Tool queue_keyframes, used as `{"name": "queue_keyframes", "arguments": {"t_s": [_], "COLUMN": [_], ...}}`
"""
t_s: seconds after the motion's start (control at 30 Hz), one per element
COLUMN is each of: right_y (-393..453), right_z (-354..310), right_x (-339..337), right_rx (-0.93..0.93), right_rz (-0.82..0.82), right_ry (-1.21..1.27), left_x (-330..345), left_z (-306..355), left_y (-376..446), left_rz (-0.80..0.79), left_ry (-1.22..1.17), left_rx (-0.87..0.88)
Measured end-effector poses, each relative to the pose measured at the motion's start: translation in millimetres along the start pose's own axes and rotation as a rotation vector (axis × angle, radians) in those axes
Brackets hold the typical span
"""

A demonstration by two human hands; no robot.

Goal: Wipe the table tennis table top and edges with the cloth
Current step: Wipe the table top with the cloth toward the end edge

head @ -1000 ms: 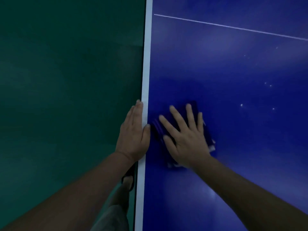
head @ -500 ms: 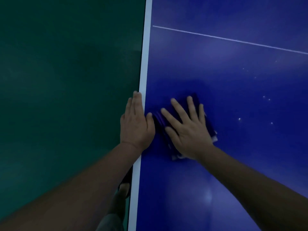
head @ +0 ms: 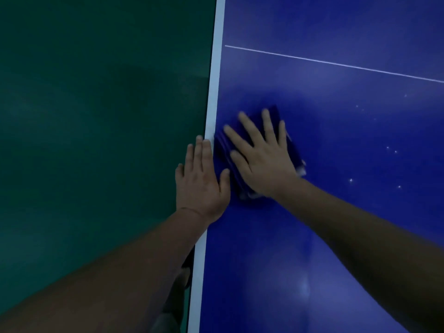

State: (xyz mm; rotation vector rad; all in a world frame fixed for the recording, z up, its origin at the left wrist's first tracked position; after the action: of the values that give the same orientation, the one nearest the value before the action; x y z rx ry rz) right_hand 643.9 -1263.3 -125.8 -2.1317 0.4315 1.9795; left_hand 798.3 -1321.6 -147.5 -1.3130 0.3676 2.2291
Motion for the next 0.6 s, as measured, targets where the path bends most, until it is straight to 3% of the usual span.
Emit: {"name": "queue_keyframes", "arguments": {"t_s": [0.1, 0.27, 0.37, 0.5, 0.6], "right_y": [-29.2, 92.4, 123.8, 53.8, 32.0], "right_z": [34.9, 40.8, 14.7, 38.9, 75.0], "right_x": [-8.1, 4.0, 10.5, 1.4, -4.9], "right_rx": [0.006, 0.584, 0.419, 0.079, 0.067], "right_rz": [-0.063, 0.030, 0.048, 0.045, -0.016], "right_ry": [-0.015, 0.106, 0.113, 0.034, -0.012], "left_x": [-1.9, 9.6, 16.0, 13.8, 13.9], "left_z": [2.7, 27.7, 32.1, 29.7, 30.5], "left_y": [29.9, 94.1, 114.9, 117.5, 116.4], "left_rz": [-0.022, 0.066, 0.096, 0.128, 0.123], "left_ry": [0.013, -0.137, -0.118, -0.108, -0.093], "left_rx": [0.010, -0.165, -0.153, -0.065, -0.063]}}
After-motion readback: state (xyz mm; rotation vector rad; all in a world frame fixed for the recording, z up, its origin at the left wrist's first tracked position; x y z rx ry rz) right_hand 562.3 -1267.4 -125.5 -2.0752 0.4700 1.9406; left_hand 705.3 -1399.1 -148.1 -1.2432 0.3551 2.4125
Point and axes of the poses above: each hand's wrist, its own y-axis towards the middle knuckle, its own x-axis out of the palm, z = x × y, the point moved 2 cm from there along y, towards the middle knuckle, and after that the axes turned 15 degrees about z, right-handed, at the moved point
